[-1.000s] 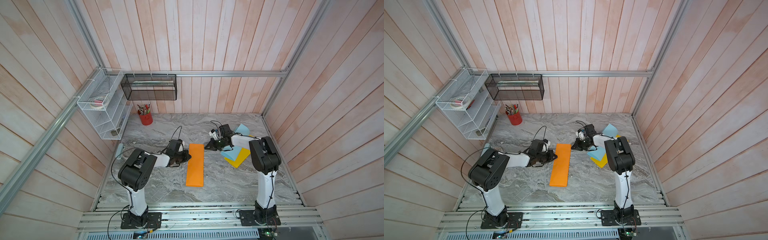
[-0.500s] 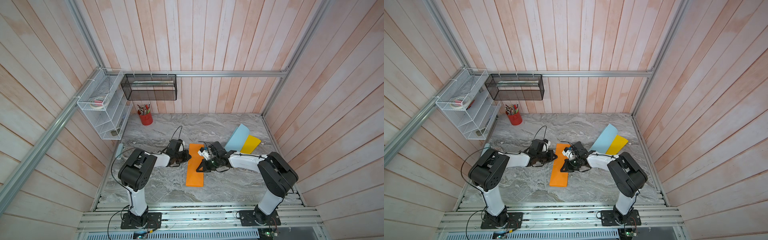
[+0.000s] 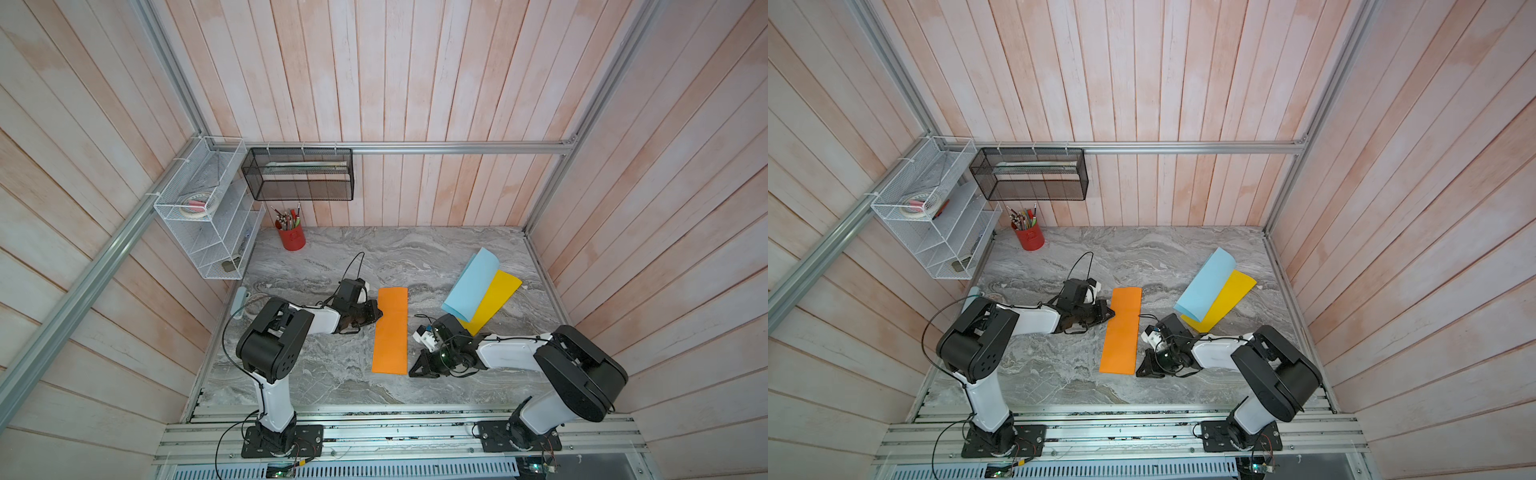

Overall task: Fold the rectangular paper in half along the long edge
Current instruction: Fold the paper at the center of the board.

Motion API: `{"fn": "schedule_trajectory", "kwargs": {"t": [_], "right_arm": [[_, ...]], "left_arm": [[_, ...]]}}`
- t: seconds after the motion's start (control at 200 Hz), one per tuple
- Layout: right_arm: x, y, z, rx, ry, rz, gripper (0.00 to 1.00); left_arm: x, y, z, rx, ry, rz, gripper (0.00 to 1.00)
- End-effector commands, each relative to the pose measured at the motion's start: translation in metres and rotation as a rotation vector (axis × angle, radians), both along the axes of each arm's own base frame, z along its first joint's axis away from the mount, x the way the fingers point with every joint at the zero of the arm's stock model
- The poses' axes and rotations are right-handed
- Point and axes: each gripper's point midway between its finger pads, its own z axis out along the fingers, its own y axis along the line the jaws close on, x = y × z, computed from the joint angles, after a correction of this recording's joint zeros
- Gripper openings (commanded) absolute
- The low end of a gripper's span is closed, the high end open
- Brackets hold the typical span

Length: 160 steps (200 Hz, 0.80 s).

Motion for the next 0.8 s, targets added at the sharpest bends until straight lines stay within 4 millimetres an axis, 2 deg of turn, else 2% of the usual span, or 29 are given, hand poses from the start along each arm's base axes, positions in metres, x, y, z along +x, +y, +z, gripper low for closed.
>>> {"fn": "schedule_trajectory", "kwargs": {"t": [0.0, 0.15, 0.235, 0.405, 0.55, 0.625, 0.715, 0.795], "right_arm": [[0.004, -0.006, 0.006, -0.036, -0.018, -0.035, 0.00], [0.033, 0.020, 0.070, 0.071, -0.150, -0.041, 0.00], [0.045, 0.032, 0.086, 0.114, -0.184, -0.043, 0.00], [0.056, 0.046, 0.060, 0.086, -0.155, -0.013, 0.00], [0.054, 0.047, 0.034, 0.066, -0.121, 0.004, 0.00], [0.048, 0.039, 0.015, 0.020, -0.085, -0.002, 0.00], [0.038, 0.028, 0.007, 0.011, -0.072, -0.015, 0.00], [0.028, 0.010, -0.003, -0.019, -0.047, -0.041, 0.00]], "left_arm": [[-0.065, 0.045, -0.077, 0.235, 0.277, 0.021, 0.00], [-0.066, 0.045, -0.076, 0.230, 0.278, 0.022, 0.00], [-0.065, 0.044, -0.076, 0.226, 0.275, 0.024, 0.00], [-0.065, 0.042, -0.076, 0.221, 0.276, 0.022, 0.00], [-0.063, 0.042, -0.077, 0.220, 0.275, 0.023, 0.00], [-0.063, 0.042, -0.076, 0.220, 0.275, 0.023, 0.00], [-0.063, 0.043, -0.076, 0.226, 0.275, 0.023, 0.00], [-0.064, 0.044, -0.076, 0.232, 0.275, 0.023, 0.00]]}}
